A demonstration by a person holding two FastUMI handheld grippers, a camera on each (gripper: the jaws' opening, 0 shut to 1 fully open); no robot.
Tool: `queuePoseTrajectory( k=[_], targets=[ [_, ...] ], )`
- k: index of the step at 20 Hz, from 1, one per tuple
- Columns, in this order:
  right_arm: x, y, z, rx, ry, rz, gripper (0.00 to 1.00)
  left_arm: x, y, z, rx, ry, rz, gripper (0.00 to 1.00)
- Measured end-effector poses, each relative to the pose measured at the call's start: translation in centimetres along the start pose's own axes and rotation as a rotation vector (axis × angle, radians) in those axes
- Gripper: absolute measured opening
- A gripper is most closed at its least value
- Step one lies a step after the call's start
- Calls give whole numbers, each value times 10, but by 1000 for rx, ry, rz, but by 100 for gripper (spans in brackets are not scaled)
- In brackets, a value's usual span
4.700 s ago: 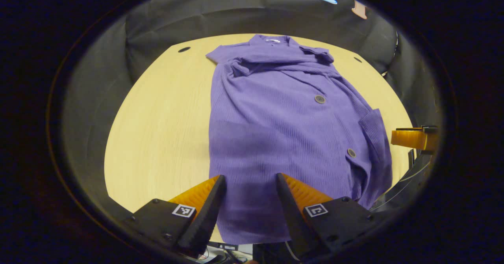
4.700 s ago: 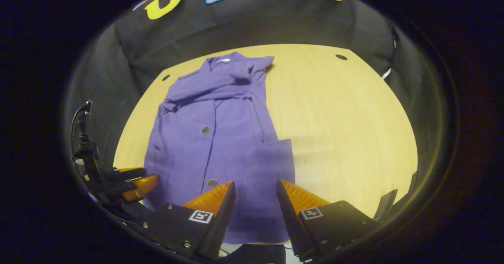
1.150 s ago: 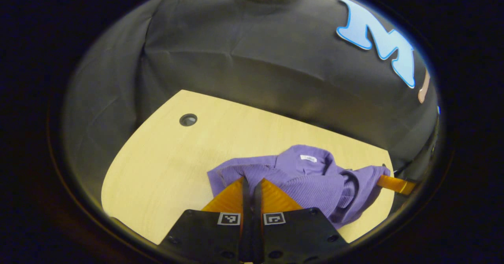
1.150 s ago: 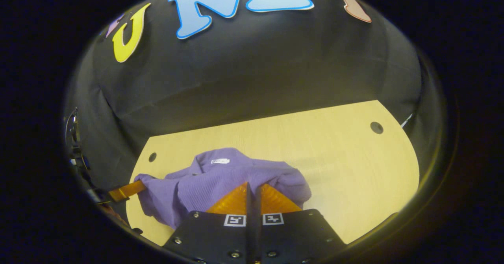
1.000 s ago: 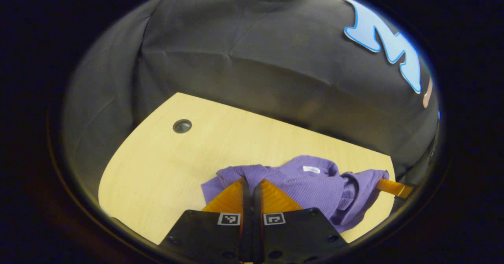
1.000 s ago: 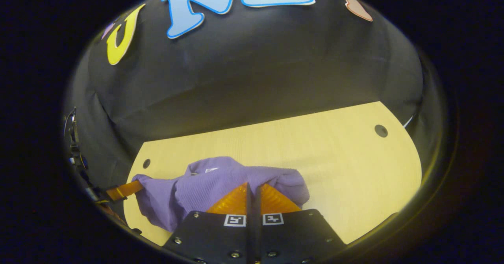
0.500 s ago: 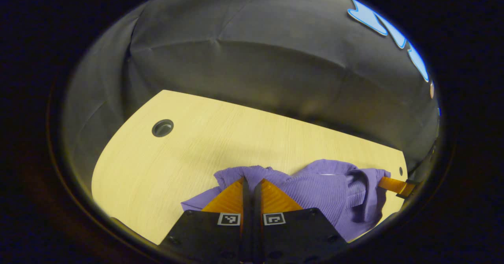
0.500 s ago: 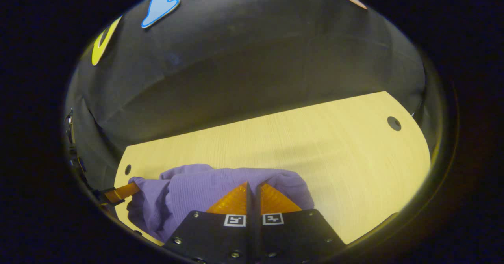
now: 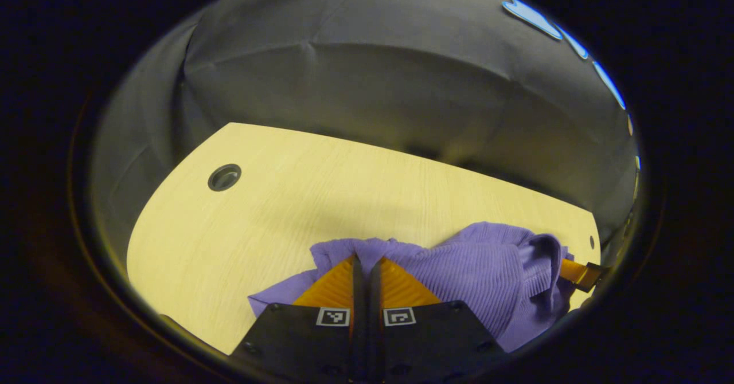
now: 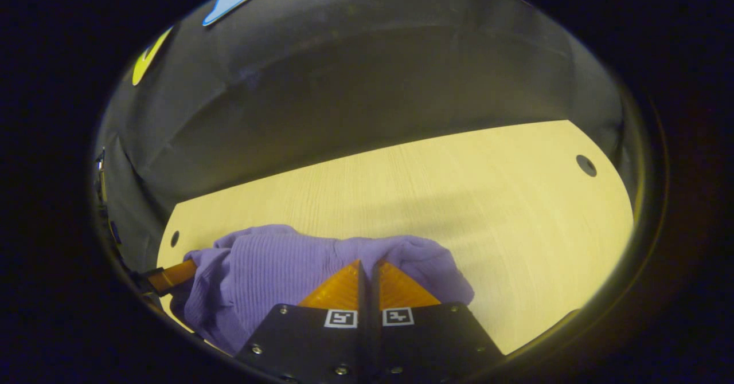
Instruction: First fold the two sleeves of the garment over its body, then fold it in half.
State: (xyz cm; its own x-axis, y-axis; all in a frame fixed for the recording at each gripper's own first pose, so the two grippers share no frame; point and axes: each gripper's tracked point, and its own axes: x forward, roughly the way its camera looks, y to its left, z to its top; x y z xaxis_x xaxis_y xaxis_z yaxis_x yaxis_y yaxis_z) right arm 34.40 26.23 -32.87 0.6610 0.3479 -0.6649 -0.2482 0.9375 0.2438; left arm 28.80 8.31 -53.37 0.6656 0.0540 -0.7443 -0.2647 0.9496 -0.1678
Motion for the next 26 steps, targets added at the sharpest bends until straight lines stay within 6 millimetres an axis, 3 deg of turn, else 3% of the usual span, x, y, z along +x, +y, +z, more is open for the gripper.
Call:
queuePoseTrajectory(
  k=[5, 9, 12, 14, 17, 19, 20, 26],
  targets=[
    [-2, -2, -2, 18, 4, 8, 2, 2, 0, -4, 38, -11, 21, 7],
    [-6, -2, -5, 14, 7, 1, 11, 0, -1, -4, 35, -13, 14, 24],
    [-20, 6, 1, 18, -11, 24, 42, -11, -5, 3, 34, -33, -7, 46],
    [-31, 7, 11, -11, -45, 14, 59, -25, -10, 7, 37, -44, -21, 52],
    [-62, 18, 29, -28, -93, 26, 62, -57, -23, 21, 33, -83, -55, 52],
    [-90, 26, 41, -37, -129, 36, 57, -84, -31, 32, 53, -110, -68, 53],
    [-104, 29, 47, -47, -150, 40, 62, -99, -35, 38, 62, -129, -79, 52],
    [-210, 55, 71, -110, -279, 68, 62, -207, -54, 79, 116, -271, -128, 51]
  ],
)
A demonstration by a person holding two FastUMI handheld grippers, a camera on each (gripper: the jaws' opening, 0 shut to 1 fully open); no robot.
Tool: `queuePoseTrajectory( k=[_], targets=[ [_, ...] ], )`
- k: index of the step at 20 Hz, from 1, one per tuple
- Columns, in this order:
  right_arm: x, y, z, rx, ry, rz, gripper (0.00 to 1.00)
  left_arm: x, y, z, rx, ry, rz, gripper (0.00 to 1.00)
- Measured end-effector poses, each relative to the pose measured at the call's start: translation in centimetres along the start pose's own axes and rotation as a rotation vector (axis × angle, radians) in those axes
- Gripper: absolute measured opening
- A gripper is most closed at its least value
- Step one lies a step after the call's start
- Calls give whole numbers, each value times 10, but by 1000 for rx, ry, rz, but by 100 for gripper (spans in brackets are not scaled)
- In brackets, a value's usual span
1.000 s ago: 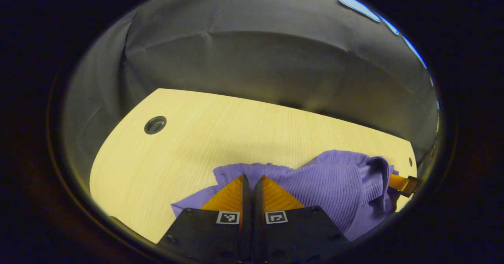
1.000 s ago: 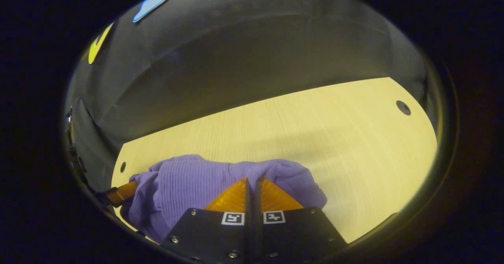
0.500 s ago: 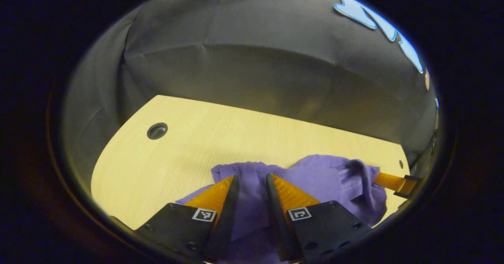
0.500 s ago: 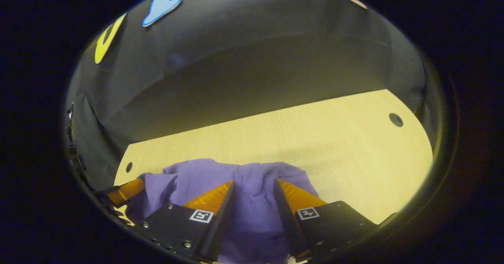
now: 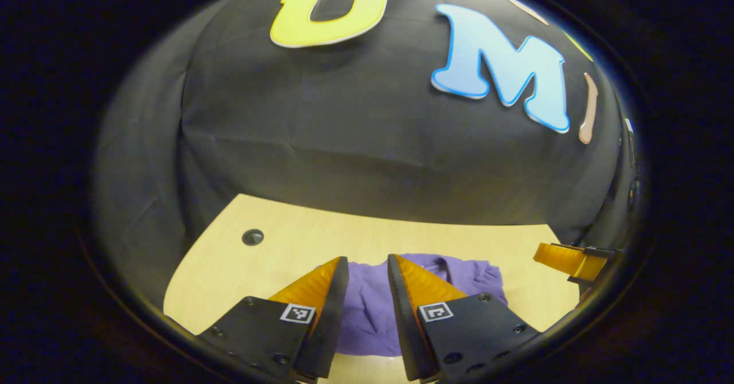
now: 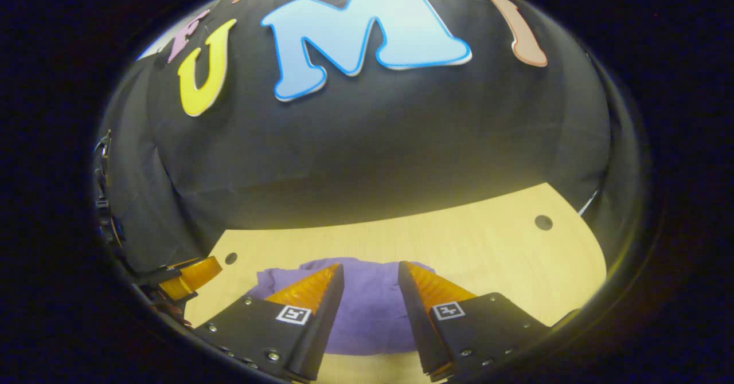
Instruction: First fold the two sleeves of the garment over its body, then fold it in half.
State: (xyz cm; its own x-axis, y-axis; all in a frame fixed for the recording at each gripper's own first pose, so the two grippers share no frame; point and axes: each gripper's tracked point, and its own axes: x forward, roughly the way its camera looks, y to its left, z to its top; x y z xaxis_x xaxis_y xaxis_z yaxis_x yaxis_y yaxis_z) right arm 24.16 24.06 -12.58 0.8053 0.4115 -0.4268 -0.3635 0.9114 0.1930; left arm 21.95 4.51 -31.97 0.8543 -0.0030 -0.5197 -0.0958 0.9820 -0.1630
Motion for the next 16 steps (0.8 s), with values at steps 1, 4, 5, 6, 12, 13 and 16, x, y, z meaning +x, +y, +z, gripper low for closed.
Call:
queuePoseTrajectory(
  k=[1, 4, 5, 6, 12, 13, 16],
  targets=[
    [-17, 5, 8, -12, -20, 5, 62, -18, -6, 10, 10, -25, -10, 52],
    [-66, 19, 22, -51, -84, 20, 62, -72, -23, 37, 45, -105, -38, 52],
    [-82, 23, 26, -68, -105, 23, 62, -90, -27, 42, 61, -127, -43, 51],
    [-97, 27, 28, -85, -124, 26, 62, -108, -32, 47, 75, -150, -49, 51],
    [-172, 47, 34, -104, -198, 52, 62, -203, -63, 58, 122, -270, -89, 52],
    [-183, 49, 34, -113, -214, 52, 62, -215, -67, 57, 128, -286, -92, 52],
    [-209, 57, 34, -122, -258, 57, 62, -244, -70, 59, 143, -343, -85, 52]
  ],
)
